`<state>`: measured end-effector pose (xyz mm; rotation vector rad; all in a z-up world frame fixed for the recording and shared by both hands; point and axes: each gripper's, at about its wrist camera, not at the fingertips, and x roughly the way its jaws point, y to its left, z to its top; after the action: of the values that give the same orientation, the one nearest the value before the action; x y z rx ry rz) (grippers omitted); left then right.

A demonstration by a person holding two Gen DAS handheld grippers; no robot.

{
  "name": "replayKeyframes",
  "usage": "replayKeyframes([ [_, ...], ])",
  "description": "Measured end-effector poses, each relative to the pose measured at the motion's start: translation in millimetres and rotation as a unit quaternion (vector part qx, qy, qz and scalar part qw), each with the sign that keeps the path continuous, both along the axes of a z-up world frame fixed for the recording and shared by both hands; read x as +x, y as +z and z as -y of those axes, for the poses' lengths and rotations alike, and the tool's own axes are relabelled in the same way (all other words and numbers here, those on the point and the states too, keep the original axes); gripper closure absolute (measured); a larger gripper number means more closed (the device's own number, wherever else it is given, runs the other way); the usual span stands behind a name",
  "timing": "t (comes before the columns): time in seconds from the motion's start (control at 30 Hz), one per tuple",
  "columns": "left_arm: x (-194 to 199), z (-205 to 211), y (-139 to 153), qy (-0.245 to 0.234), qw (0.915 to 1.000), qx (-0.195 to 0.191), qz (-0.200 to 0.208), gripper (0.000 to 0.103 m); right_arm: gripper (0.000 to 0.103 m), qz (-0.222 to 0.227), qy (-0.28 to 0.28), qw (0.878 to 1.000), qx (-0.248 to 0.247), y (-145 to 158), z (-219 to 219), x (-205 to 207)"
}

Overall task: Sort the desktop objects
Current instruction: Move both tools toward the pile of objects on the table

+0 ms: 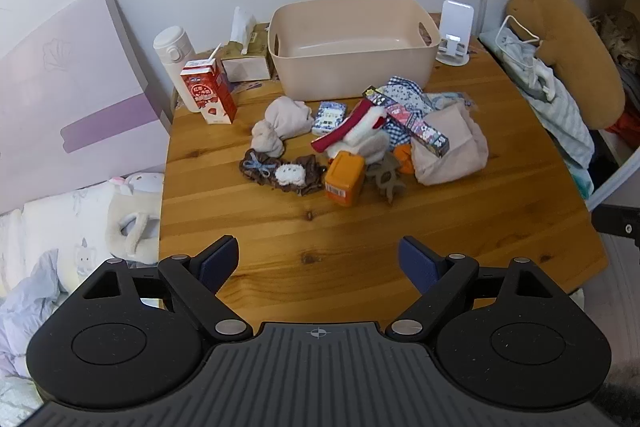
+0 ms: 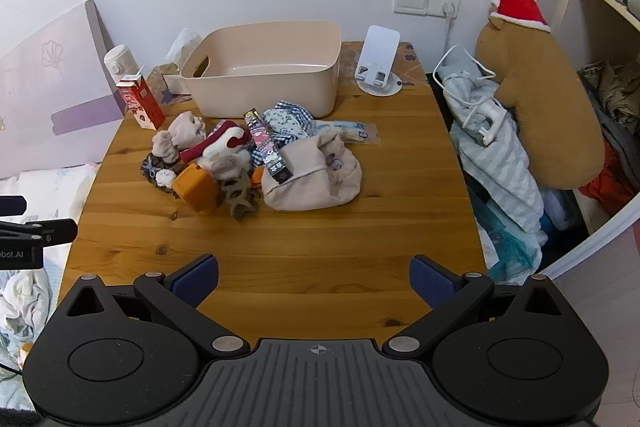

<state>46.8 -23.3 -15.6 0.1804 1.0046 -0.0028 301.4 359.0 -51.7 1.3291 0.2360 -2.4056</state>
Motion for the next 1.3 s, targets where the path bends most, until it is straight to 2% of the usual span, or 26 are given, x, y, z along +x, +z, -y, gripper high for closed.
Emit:
replayKeyframes([
  [0.4, 44, 18, -6, 0.014, 0.9999, 0.003, -0.006, 0.015, 0.0, -0.002, 0.009, 1.0, -0.005, -1, -4, -54],
  [0.43, 48, 19, -6, -0.013, 0.9999, 0.004, -0.005, 0.015, 0.0, -0.003, 0.01, 1.0, -0.006, -1, -4, -59],
  [0.93, 98, 24, -6, 0.031, 0.9995, 0.005, -0.002, 0.015, 0.0, -0.009, 0.029, 1.0, -0.002, -5, -1, -117],
  [0.97, 99, 24, -7, 0.028, 0.9996, 0.005, -0.004, 0.015, 0.0, -0.015, 0.004, 1.0, 0.0, -6, 0, -119],
  [1.0, 101, 24, -9, 0.027, 0.9996, 0.005, -0.005, 0.015, 0.0, -0.017, 0.005, 1.0, -0.001, -6, 1, -122],
  [1.07, 105, 25, -14, -0.029, 0.9995, 0.014, -0.004, 0.015, 0.0, -0.022, -0.011, 1.0, -0.001, -8, 5, -126],
  [1.2, 112, 27, -24, -0.04, 0.9988, 0.024, -0.011, 0.015, 0.0, -0.02, -0.004, 1.0, -0.003, -15, 13, -136],
  [1.3, 118, 28, -31, -0.067, 0.9974, 0.019, -0.018, 0.015, 0.0, -0.026, 0.007, 1.0, 0.004, -20, 25, -144],
])
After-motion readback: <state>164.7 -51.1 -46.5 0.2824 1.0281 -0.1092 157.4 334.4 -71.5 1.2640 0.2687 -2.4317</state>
